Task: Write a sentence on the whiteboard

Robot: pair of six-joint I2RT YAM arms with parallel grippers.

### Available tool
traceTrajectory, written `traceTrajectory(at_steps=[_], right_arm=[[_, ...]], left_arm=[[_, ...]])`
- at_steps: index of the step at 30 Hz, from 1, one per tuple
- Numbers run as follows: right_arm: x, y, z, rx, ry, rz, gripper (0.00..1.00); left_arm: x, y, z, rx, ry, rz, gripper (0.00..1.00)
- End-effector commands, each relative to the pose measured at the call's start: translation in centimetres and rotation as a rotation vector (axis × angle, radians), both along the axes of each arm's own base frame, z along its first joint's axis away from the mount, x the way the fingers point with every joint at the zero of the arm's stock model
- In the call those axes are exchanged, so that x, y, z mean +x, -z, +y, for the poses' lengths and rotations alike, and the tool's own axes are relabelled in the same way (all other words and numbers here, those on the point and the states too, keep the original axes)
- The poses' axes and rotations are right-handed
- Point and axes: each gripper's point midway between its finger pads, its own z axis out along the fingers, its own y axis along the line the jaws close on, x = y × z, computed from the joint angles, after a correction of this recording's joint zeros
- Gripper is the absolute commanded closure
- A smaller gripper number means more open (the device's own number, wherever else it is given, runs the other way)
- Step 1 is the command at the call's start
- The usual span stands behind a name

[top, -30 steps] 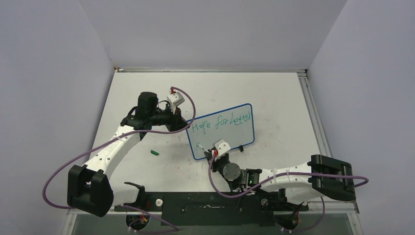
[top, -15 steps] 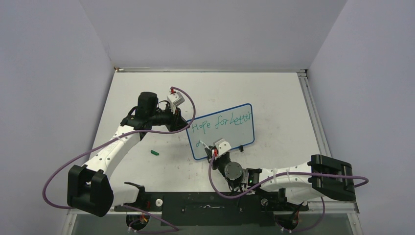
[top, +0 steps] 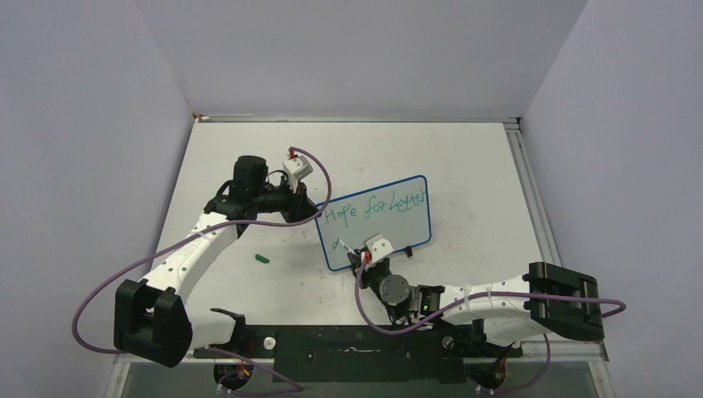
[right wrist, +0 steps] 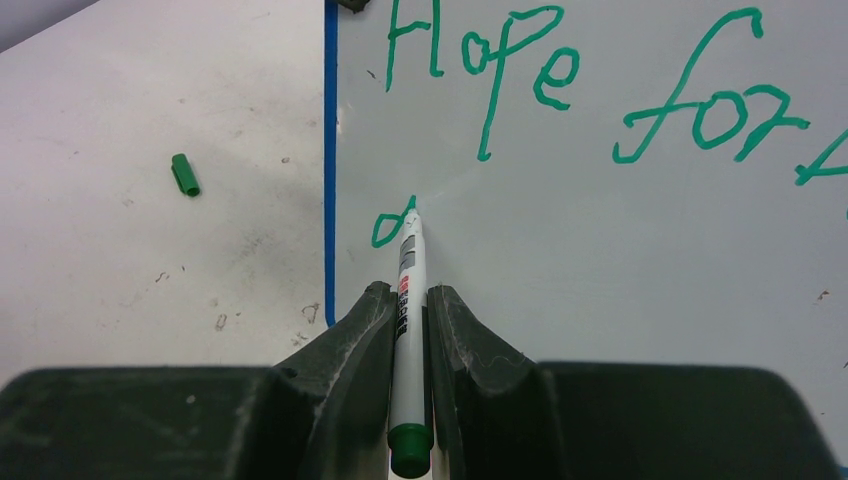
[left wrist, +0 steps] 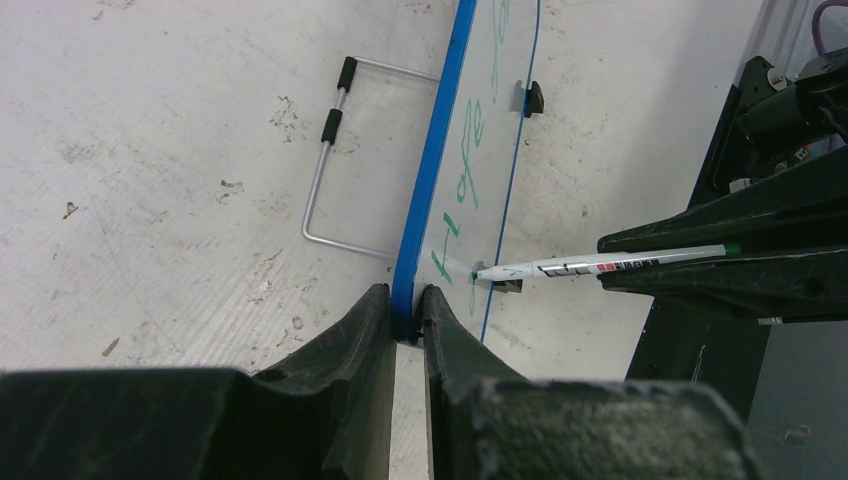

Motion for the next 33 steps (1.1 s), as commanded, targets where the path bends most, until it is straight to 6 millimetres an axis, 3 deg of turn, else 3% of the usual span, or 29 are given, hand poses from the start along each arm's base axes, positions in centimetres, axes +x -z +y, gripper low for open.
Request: traceTrajectory(at_steps=[1, 14, 25, 33], right_arm=[[-0.3, 0.4, -0.4, 0.017, 0.014, 0.036, 0.95], [-0.9, 1.8, -1.0, -0.017, 0.017, 0.072, 0.95], [-0.9, -0.7, -1.6, 0.052, 0.031, 0.038, 0.95], [-0.3, -0.9, -1.5, 0.046, 0.05, 0.009, 0.95]], left_arm=[[-0.1, 0.5, 0.4, 0.044, 0.0, 0.004, 1.0], [-0.1, 0.5, 0.3, 0.044, 0.0, 0.005, 1.0], [-0.1, 0.5, 0.3, 0.044, 0.001, 0.007, 1.0], [-0.1, 0.6, 0.3, 0.044, 0.002, 0.01, 1.0]])
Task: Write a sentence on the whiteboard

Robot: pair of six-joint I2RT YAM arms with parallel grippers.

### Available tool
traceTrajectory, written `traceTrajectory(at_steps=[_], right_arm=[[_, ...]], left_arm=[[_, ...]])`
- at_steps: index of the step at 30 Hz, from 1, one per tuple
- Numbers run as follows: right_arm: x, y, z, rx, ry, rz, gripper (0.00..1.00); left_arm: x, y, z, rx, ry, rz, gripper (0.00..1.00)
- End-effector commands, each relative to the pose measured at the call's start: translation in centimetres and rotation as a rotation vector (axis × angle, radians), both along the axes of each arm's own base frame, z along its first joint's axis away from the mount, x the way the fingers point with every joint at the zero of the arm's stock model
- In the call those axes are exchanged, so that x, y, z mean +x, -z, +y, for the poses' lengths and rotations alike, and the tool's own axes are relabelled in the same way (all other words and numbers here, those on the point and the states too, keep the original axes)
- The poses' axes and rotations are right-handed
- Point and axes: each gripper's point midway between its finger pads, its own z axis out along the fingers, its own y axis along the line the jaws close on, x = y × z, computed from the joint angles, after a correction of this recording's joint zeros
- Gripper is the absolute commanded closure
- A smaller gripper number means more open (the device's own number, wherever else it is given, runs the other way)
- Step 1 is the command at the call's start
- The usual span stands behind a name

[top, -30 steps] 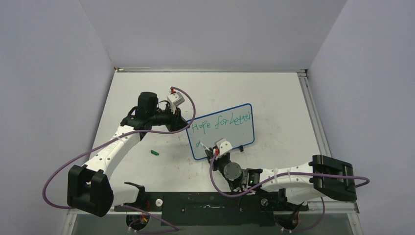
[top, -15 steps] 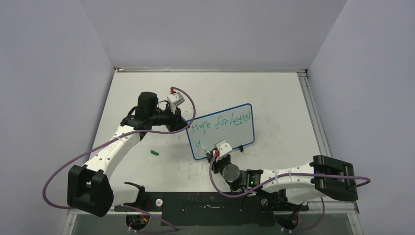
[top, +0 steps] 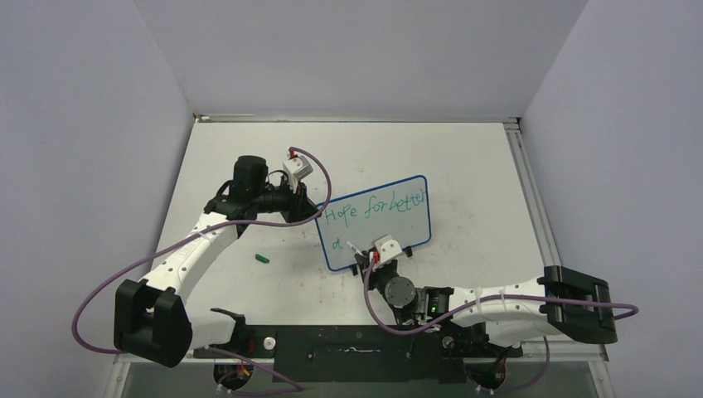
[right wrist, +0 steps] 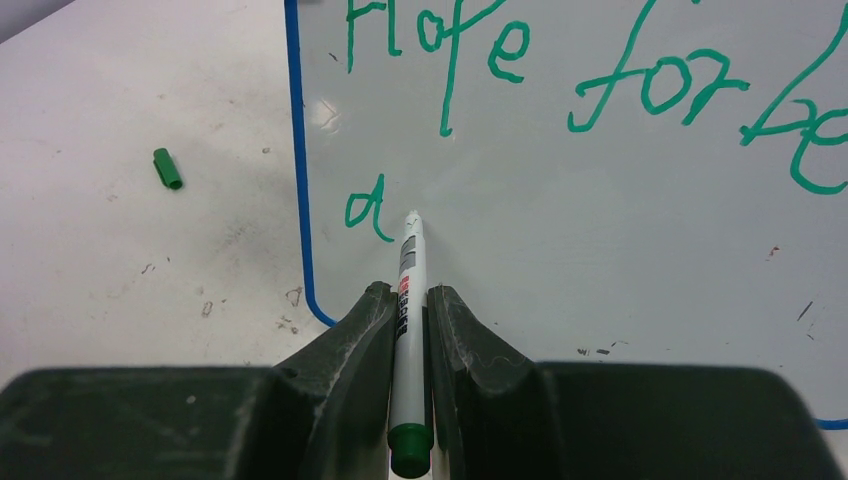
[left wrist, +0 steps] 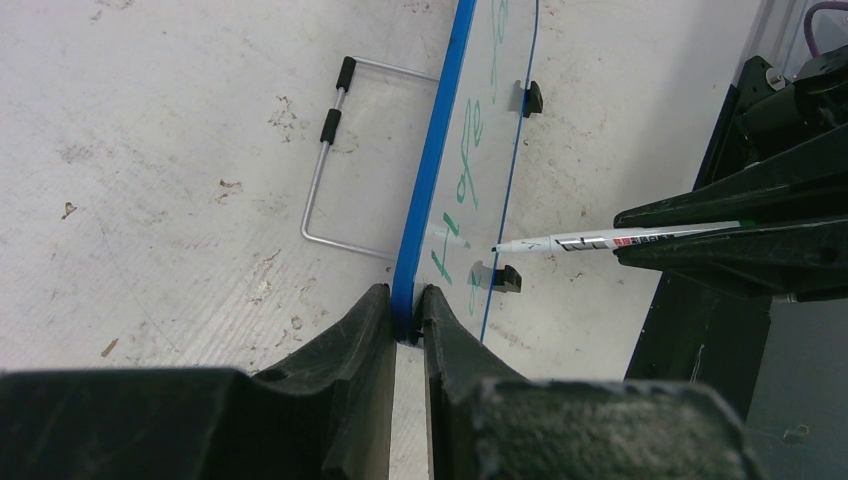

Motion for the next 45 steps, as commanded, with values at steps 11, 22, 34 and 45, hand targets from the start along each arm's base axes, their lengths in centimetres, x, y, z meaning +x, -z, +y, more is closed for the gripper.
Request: traceTrajectory(at_steps=[11, 22, 34, 45], right_arm=[[0.9, -1.1, 1.0, 0.034, 0.019, -0.046, 0.95], [0.5, 0.0, 1.5, 0.003, -0.015, -0.02, 0.95], [0.1, 1.5, 0.0, -0.043, 0.017, 0.013, 0.95], [1.1, -1.0, 0.0, -0.019, 0.055, -0.06, 0.95]], left_arm=[[-0.1, 0.6, 0.3, 0.045, 0.001, 0.011, 1.0], [-0.1, 0.6, 0.3, 0.045, 0.001, 0.009, 1.0], [0.0, 0.6, 0.3, 0.045, 0.001, 0.01, 1.0], [0.0, 0.7, 0.3, 0.047, 0.0, 0.014, 1.0]])
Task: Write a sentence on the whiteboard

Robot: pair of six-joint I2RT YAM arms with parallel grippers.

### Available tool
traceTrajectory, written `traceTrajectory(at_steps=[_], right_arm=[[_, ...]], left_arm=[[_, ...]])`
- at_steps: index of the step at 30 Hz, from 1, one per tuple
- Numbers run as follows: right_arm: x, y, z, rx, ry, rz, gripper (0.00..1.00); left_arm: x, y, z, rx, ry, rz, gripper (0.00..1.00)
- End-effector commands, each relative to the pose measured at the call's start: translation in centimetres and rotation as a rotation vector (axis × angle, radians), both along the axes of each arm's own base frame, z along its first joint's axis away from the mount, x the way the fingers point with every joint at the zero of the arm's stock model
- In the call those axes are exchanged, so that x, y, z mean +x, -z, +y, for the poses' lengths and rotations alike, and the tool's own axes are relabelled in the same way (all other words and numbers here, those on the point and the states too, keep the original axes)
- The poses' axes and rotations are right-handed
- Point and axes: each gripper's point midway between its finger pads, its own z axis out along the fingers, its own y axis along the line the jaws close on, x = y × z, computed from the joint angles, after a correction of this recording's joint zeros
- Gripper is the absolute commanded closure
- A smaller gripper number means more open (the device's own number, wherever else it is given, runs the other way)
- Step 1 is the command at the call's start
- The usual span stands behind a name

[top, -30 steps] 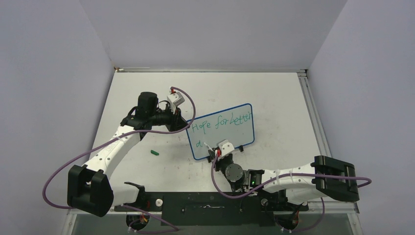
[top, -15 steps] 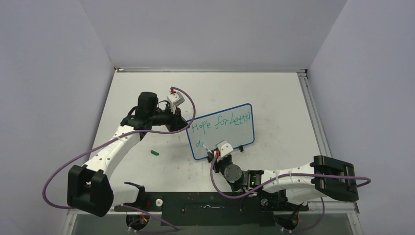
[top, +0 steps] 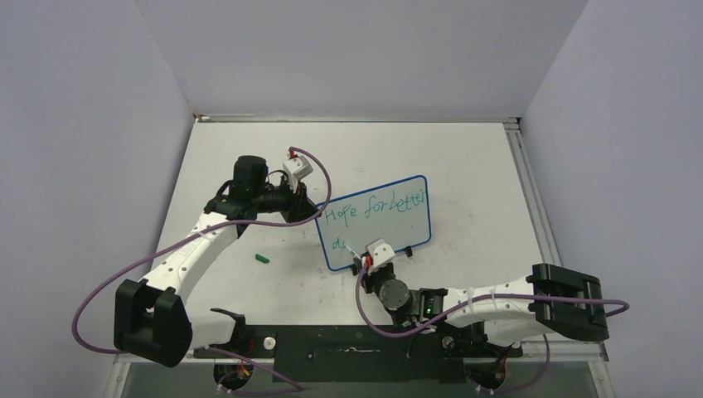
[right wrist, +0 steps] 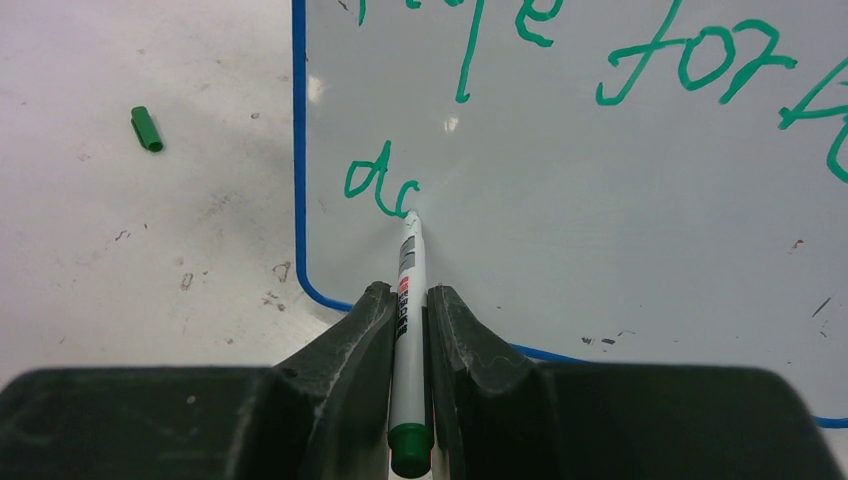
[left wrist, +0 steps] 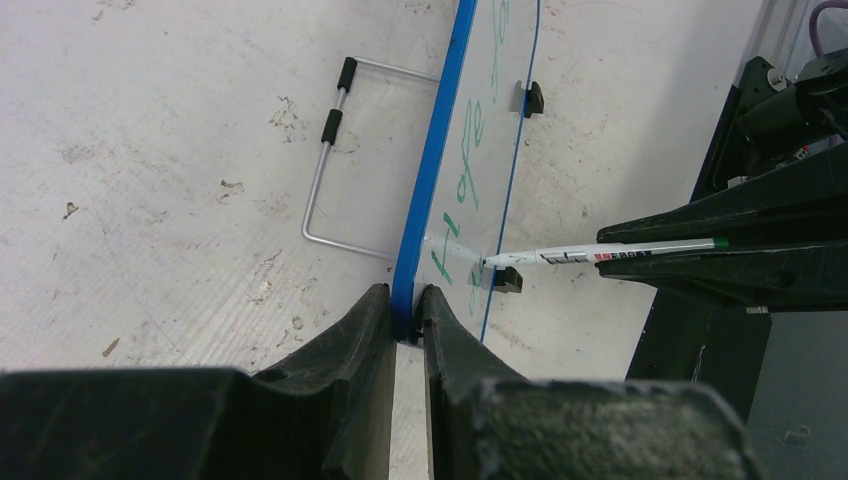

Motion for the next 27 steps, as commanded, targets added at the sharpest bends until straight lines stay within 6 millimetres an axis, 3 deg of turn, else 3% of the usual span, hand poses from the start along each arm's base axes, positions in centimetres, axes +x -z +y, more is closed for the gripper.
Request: traceTrajectory(at_steps=[1, 9, 27], right_arm=[[1.2, -2.9, -0.2, 0.056, 0.066, -0.063, 0.95], [1.6, -4.0, 0.1, 0.077, 0.063, -0.083, 0.95], [0.4, 0.0, -0.8, 0.016, 0.052, 0.014, 0.95]], left_arm=[[0.0, 0.7, 0.3, 0.047, 0.001, 0.014, 1.0], [0.0, 0.6, 0.3, 0.046, 0.001, 0.012, 1.0], [0.0, 0.7, 0.3, 0.046, 0.003, 0.015, 1.0]])
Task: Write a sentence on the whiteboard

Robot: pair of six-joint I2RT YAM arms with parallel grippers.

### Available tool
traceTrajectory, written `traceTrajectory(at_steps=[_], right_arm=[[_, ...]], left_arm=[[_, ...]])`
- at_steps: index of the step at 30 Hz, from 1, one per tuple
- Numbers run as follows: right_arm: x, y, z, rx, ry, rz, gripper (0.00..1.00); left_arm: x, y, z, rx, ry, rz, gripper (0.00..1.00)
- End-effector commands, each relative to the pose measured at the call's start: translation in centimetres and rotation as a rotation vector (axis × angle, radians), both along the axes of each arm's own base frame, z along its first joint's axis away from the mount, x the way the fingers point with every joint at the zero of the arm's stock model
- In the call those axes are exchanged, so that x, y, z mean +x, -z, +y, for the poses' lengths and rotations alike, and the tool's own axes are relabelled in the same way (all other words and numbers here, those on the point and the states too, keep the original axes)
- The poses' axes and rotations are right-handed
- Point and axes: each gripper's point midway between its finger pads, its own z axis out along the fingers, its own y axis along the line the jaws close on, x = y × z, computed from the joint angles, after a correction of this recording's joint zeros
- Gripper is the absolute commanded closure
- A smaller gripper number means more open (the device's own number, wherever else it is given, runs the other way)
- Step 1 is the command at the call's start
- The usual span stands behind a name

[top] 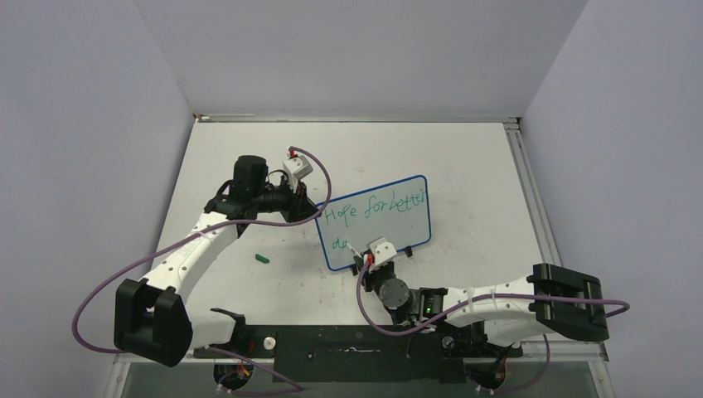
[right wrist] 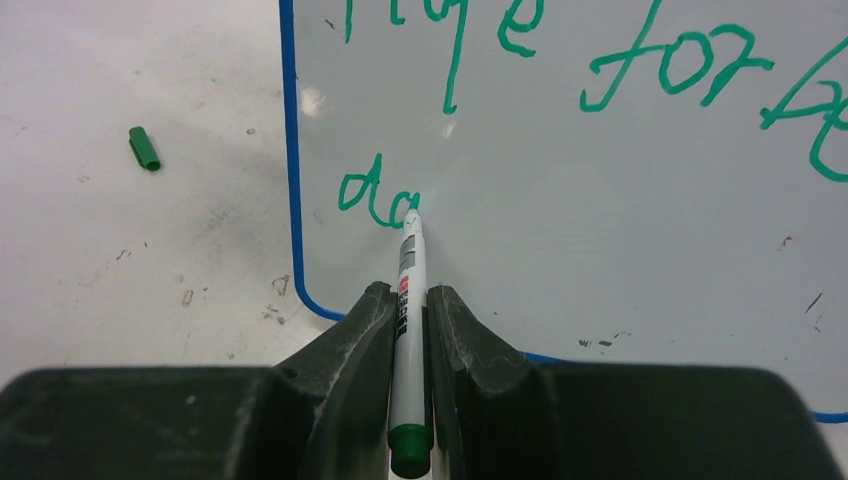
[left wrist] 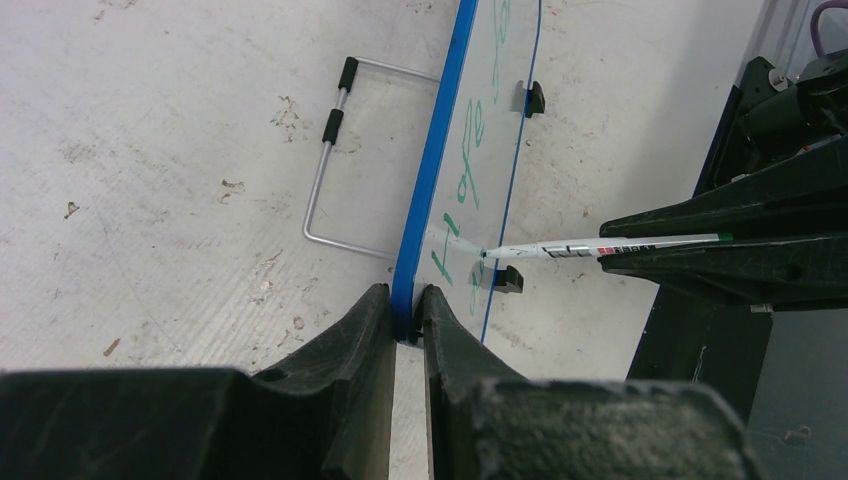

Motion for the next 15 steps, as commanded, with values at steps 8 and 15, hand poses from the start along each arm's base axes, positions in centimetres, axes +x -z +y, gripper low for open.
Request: traceTrajectory(at_steps=[8, 15], right_arm=[[0.4, 0.0, -1.6, -0.01, 0.066, 0.004, 0.95], [0.3, -1.5, -1.7, 0.023, 0.061, -0.016, 0.95]], left_arm=[[0.0, 0.8, 0.3, 0.046, 0.003, 0.017, 1.0], [-0.1, 0.7, 0.3, 0.046, 0.003, 0.015, 1.0]])
